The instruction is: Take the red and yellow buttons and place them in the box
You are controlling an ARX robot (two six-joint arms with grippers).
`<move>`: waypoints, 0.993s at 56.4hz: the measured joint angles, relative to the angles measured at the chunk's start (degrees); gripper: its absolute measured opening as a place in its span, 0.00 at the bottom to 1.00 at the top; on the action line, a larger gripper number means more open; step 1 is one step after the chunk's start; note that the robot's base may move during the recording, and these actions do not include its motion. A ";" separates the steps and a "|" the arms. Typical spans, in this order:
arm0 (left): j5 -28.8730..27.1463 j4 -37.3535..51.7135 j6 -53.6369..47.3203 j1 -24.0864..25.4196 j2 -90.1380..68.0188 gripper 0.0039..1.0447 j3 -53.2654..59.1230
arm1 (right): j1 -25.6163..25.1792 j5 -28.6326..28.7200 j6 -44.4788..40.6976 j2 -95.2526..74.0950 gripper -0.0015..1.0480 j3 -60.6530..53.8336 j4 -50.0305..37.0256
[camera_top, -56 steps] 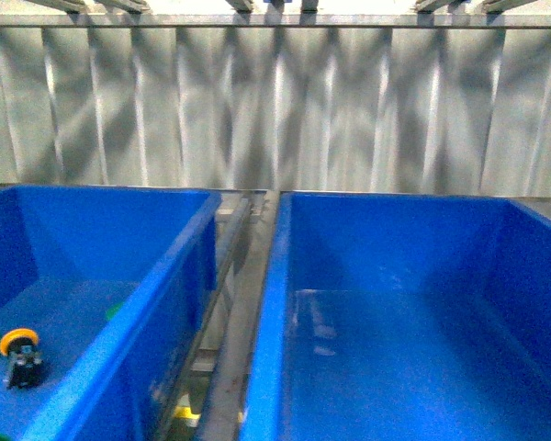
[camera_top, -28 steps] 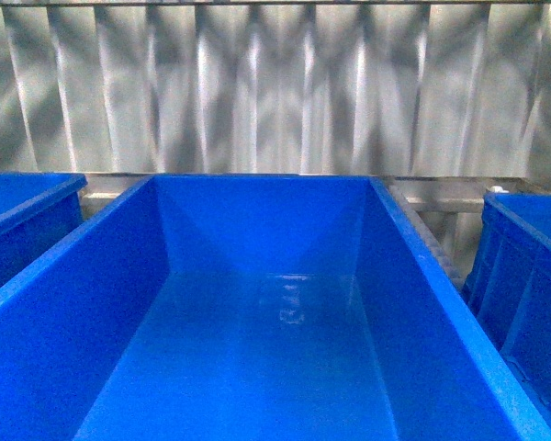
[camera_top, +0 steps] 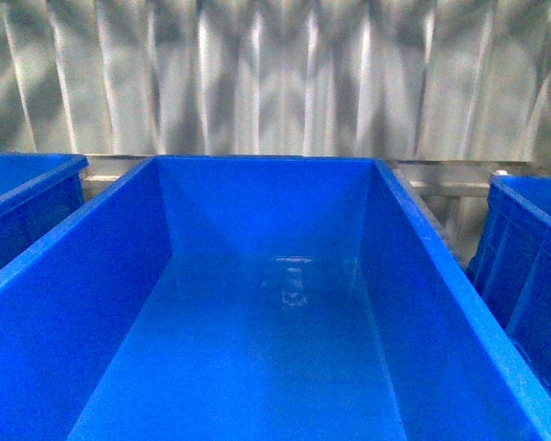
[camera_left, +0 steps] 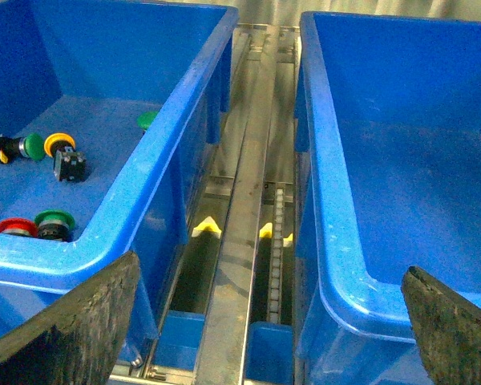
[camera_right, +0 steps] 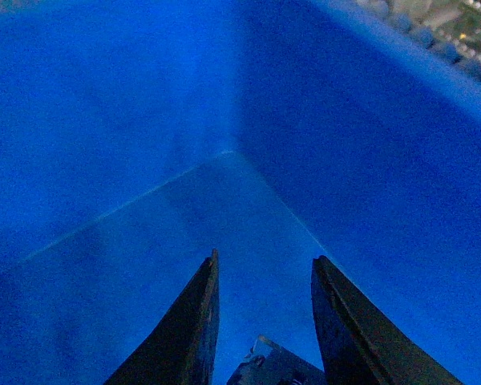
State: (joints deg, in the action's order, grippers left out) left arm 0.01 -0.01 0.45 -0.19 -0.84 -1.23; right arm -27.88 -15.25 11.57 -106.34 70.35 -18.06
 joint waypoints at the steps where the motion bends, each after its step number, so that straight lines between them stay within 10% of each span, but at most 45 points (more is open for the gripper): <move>1: 0.00 0.00 0.00 0.00 0.00 0.93 -0.02 | -0.11 0.04 -0.26 -0.85 0.27 0.37 0.00; 13: 0.00 0.00 -0.02 0.00 0.00 0.93 -0.02 | -0.70 1.18 -1.53 -6.16 0.27 1.86 0.35; 39: 0.00 0.00 0.00 0.00 0.00 0.93 -0.02 | -2.49 6.16 -0.66 3.32 0.95 -6.84 -6.23; 56: 0.00 0.00 -0.02 0.00 0.00 0.93 -0.02 | -2.89 5.77 3.98 31.41 0.94 -25.07 -2.25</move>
State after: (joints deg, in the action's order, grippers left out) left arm 0.01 -0.01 0.43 -0.19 -0.84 -1.26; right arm -30.76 -9.48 15.55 -74.94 45.28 -20.32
